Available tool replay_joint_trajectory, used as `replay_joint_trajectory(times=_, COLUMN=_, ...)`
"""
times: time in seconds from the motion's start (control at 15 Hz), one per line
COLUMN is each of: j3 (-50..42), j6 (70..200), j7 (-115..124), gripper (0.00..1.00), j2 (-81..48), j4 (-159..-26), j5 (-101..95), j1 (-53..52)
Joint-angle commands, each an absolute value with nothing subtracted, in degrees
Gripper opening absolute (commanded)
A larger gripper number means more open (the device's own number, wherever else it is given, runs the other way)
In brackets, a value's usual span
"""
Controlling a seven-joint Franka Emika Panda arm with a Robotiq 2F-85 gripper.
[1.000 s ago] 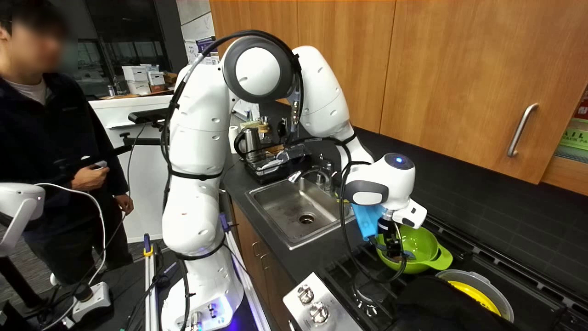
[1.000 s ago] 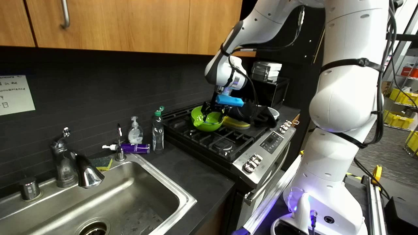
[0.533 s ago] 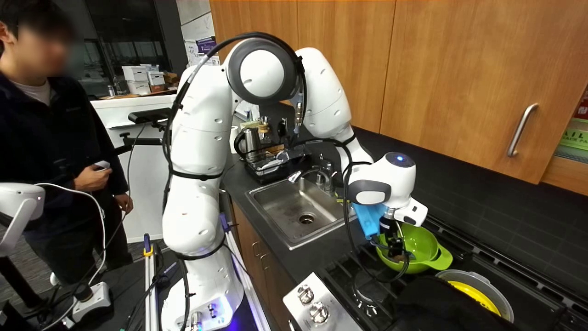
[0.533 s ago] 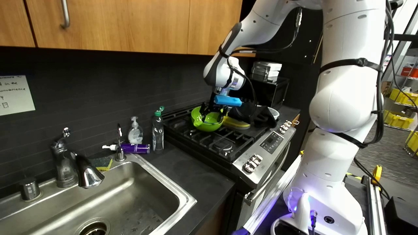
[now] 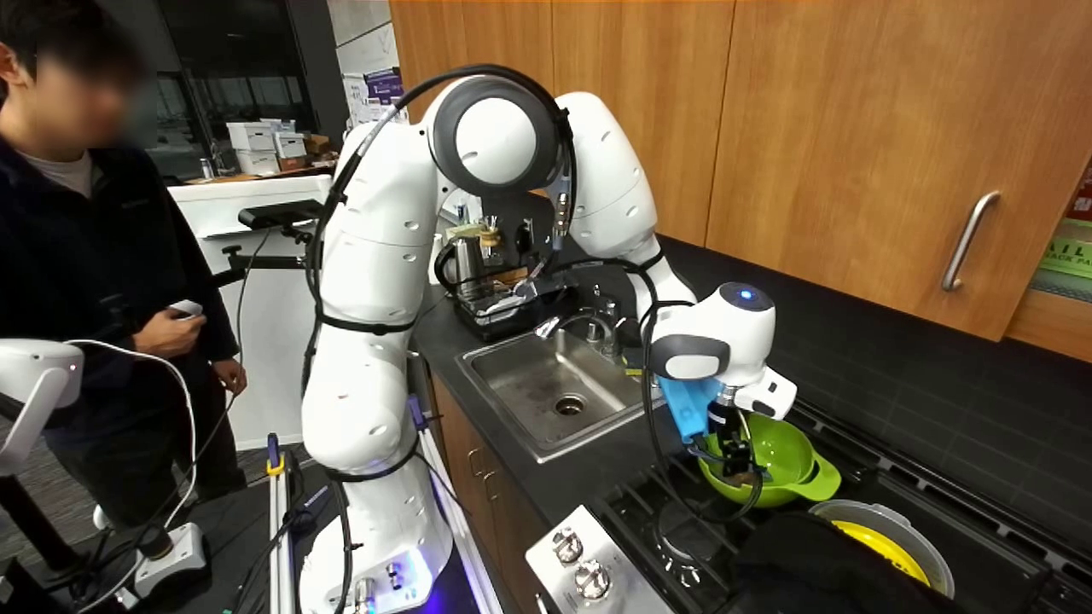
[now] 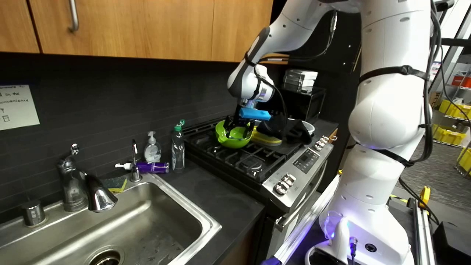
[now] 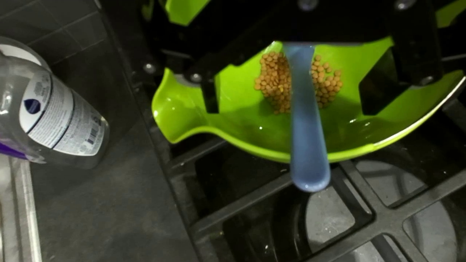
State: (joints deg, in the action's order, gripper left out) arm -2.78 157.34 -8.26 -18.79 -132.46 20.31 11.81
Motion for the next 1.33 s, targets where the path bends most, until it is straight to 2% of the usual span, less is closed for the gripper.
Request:
replay_joint_trajectory(times=0.0, j3=-2.7, j6=156.5, j7=-6.7, gripper=0.94, j2=-19.7, j4=-131.3, j5=19.1, j1=12.1)
replay_joint_trajectory(times=0.2, j3=-2.7, j6=156.4, j7=-6.5, gripper=0.94, j2=-20.2, j4=-130.9, j5=19.2, j1=12.3)
replay_joint_trajectory(times=0.47, j3=-2.6, j6=156.4, j7=-6.1, gripper=0.86, j2=-20.7, j4=-130.6, j5=19.3, j1=12.6)
replay_joint_trajectory(times=0.53, j3=-2.6, j6=156.4, j7=-6.1, gripper=0.87, j2=-20.8, j4=-130.5, j5=19.3, j1=12.7)
replay_joint_trajectory(times=0.73, j3=-2.8, j6=156.5, j7=-6.0, gripper=0.71, j2=-21.1, j4=-130.2, j5=19.3, j1=12.8)
replay_joint_trajectory(times=0.8, j3=-2.8, j6=156.5, j7=-5.9, gripper=0.55, j2=-21.1, j4=-130.2, j5=19.3, j1=12.9)
replay_joint_trajectory(times=0.93, j3=-2.9, j6=156.6, j7=-5.9, gripper=0.66, j2=-21.0, j4=-130.1, j5=19.3, j1=13.0)
replay_joint_trajectory(times=1.0, j3=-3.0, j6=156.7, j7=-5.8, gripper=0.62, j2=-20.9, j4=-130.0, j5=19.3, j1=13.1)
replay_joint_trajectory(times=1.27, j3=-3.3, j6=156.9, j7=-5.3, gripper=0.92, j2=-20.8, j4=-129.7, j5=19.3, j1=13.2)
